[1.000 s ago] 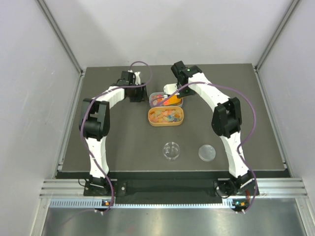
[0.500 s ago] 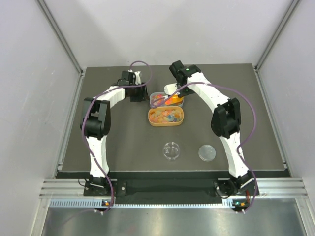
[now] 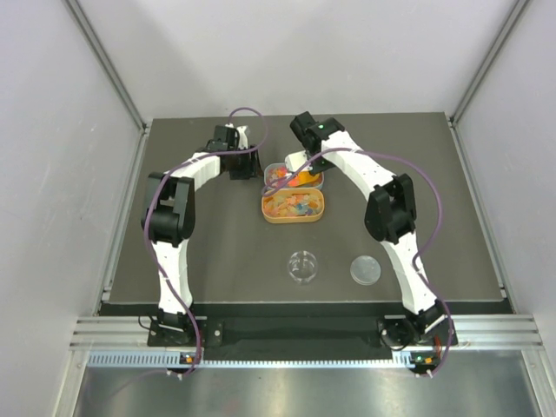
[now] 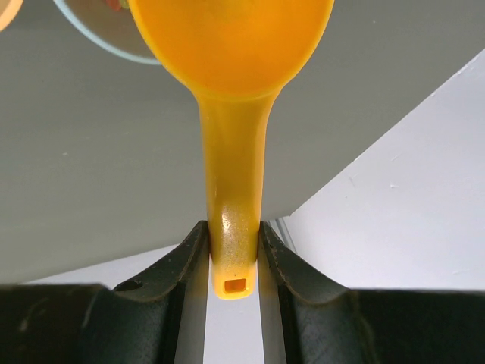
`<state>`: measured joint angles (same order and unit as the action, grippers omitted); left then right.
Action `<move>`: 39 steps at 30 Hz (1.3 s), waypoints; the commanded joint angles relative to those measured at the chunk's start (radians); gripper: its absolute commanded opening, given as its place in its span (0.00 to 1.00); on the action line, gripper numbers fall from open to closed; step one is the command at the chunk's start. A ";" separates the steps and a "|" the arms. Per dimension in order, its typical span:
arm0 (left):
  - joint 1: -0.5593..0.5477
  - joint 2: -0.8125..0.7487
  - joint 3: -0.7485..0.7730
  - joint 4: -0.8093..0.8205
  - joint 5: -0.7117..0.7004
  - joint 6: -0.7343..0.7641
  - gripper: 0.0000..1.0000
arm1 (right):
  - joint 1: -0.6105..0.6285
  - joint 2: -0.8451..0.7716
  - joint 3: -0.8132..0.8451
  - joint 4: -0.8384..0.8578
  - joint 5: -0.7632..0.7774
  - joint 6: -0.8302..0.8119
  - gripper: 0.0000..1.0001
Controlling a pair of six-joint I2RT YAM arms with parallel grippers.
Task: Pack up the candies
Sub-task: Scoop the fake candies from the storage box.
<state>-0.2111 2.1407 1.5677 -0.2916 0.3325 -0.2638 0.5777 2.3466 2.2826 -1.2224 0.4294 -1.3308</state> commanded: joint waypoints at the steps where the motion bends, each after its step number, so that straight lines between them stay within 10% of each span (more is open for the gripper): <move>1: -0.010 -0.031 0.002 0.052 0.042 -0.012 0.62 | 0.025 0.028 0.049 -0.015 -0.001 0.005 0.00; 39: -0.017 -0.096 -0.026 -0.006 0.020 0.046 0.63 | -0.022 0.017 -0.095 0.155 -0.227 0.206 0.00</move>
<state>-0.2180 2.1155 1.5291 -0.3012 0.3462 -0.2443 0.5644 2.3966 2.2135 -1.0882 0.2607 -1.1584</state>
